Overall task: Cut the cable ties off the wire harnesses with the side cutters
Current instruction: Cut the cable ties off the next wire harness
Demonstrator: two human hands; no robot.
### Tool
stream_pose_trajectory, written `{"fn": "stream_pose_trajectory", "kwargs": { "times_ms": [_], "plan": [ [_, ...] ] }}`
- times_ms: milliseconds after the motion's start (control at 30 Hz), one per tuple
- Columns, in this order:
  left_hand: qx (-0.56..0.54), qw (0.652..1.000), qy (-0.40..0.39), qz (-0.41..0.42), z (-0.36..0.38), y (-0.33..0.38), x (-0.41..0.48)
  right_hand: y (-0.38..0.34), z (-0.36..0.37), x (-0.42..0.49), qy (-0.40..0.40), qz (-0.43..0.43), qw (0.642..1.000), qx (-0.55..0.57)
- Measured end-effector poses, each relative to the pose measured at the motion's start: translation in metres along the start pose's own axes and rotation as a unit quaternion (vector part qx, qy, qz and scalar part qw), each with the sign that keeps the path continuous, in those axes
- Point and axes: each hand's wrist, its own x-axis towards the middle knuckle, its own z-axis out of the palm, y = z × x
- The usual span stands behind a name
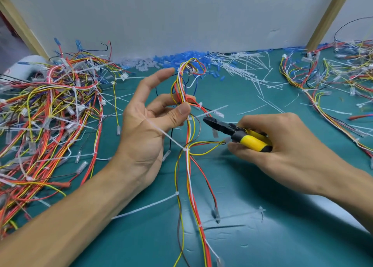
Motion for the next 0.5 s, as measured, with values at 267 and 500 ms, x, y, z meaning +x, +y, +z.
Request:
{"fn": "stream_pose_trajectory", "kwargs": {
  "times_ms": [267, 500],
  "plan": [
    [0.001, 1.0, -0.027, 0.008, 0.001, -0.001, 0.0, -0.005, 0.0, -0.002, -0.015, 0.025, 0.999, 0.013],
    [0.013, 0.999, -0.037, 0.02, 0.002, -0.003, -0.001, -0.012, 0.0, -0.001, -0.033, 0.032, 0.998, 0.049]
  ]
}}
